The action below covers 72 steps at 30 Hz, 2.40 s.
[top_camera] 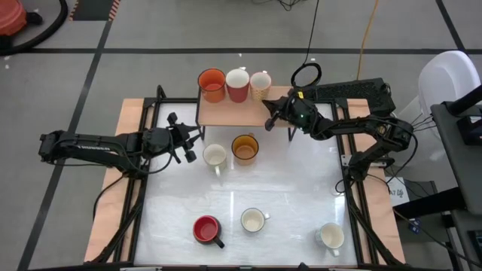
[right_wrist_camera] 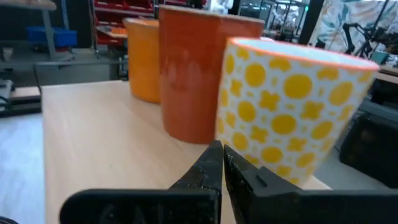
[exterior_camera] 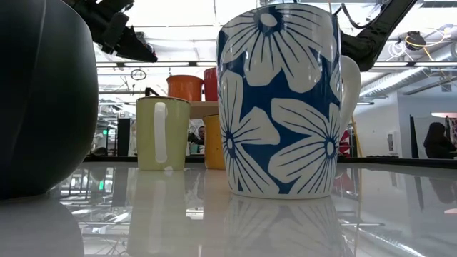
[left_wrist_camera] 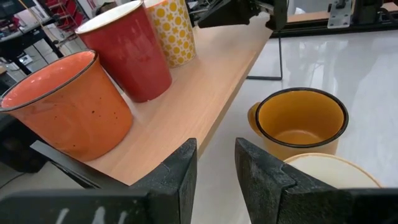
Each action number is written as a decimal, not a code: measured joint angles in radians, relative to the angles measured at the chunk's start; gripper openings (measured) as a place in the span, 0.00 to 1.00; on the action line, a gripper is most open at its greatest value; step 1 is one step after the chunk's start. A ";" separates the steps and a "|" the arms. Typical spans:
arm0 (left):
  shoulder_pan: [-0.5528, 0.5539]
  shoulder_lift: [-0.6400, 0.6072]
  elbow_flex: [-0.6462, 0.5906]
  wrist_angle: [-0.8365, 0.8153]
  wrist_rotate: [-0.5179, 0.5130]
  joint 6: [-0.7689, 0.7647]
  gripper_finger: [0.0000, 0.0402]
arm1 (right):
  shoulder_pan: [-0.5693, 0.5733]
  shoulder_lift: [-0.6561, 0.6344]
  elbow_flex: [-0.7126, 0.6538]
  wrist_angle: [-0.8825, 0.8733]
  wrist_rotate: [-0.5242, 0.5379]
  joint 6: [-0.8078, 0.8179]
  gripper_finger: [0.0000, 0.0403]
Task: Place coffee mugs
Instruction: Put the yellow patterned mug on the shelf, then put the black mug on the shelf
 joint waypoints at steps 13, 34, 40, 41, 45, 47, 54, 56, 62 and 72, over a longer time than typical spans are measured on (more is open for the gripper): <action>0.000 0.000 0.000 0.045 0.004 -0.004 0.29 | -0.031 0.051 0.003 0.092 -0.001 0.011 0.00; 0.000 0.000 0.000 0.042 0.004 0.000 0.29 | -0.062 0.067 0.004 0.119 -0.004 -0.011 0.00; 0.000 0.000 0.000 0.043 0.004 0.000 0.29 | -0.064 0.067 0.004 0.119 -0.003 -0.017 0.00; 0.000 0.000 0.000 0.043 0.004 -0.001 0.29 | -0.064 0.067 0.004 0.119 -0.003 -0.018 0.00; 0.000 0.000 0.000 0.043 0.004 -0.004 0.29 | -0.063 0.067 0.004 0.119 0.023 -0.033 0.00; 0.000 0.000 0.000 0.043 0.004 -0.005 0.29 | -0.064 0.067 0.004 0.119 0.027 -0.039 0.00; -0.001 0.000 0.000 0.043 0.010 -0.010 0.29 | -0.044 0.045 0.005 0.117 0.027 -0.037 0.00; -0.002 0.000 0.000 0.043 0.015 -0.017 0.29 | -0.022 0.024 0.005 0.111 0.025 -0.041 0.00; -0.010 0.000 0.000 0.037 0.058 -0.043 0.29 | 0.068 -0.102 0.005 -0.008 0.025 -0.042 0.00; -0.049 0.000 0.000 0.025 0.058 -0.061 0.29 | 0.225 -0.373 0.005 -0.390 0.029 -0.047 0.00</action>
